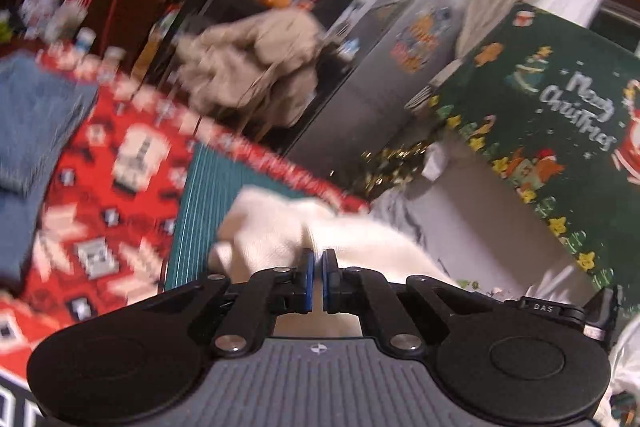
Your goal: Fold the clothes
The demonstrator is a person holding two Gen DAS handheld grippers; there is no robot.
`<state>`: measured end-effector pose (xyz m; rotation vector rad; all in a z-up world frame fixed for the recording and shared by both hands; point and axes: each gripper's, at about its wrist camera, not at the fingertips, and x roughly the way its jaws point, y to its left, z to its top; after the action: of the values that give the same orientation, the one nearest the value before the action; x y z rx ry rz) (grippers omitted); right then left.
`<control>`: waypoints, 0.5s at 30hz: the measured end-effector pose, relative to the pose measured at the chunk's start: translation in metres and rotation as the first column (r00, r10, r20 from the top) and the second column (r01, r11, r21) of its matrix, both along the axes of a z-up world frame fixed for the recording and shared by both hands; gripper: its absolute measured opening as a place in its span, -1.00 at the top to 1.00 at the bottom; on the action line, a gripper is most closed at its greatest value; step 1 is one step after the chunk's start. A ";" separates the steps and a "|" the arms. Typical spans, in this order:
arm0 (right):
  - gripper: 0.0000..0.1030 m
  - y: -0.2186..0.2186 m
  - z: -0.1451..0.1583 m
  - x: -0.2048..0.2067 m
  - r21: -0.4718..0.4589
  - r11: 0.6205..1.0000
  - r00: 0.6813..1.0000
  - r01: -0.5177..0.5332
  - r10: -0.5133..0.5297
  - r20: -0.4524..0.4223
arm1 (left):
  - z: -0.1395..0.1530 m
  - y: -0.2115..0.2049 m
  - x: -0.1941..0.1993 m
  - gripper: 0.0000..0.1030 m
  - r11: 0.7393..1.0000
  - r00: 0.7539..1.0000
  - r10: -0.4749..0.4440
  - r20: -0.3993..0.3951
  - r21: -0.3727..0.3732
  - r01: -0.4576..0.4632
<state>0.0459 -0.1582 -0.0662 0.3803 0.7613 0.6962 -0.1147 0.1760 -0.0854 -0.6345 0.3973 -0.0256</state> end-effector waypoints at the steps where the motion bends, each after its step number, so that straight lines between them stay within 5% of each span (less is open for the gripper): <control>1: 0.90 -0.002 0.003 0.000 0.008 1.000 1.000 0.006 -0.006 0.005 | 0.007 -0.002 0.000 0.97 1.000 1.000 -0.003 0.010 0.020 0.003; 6: 0.90 -0.005 0.011 -0.007 0.017 1.000 1.000 -0.003 0.003 0.012 | 0.002 -0.005 0.009 0.97 0.995 0.997 0.004 -0.073 0.095 0.003; 9: 0.89 0.004 -0.002 -0.012 -0.036 0.999 0.999 -0.033 0.032 -0.031 | -0.019 -0.004 0.016 0.96 0.997 0.988 -0.004 -0.157 0.074 0.016; 15: 0.65 0.018 -0.030 -0.023 -0.175 0.984 0.999 -0.034 0.028 -0.033 | -0.036 -0.001 0.007 0.56 0.999 0.981 -0.010 -0.196 0.028 0.016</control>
<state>0.0226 -0.1404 -0.0964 0.2193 0.8523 0.6479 -0.1074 0.1752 -0.1219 -0.6068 0.5915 0.0303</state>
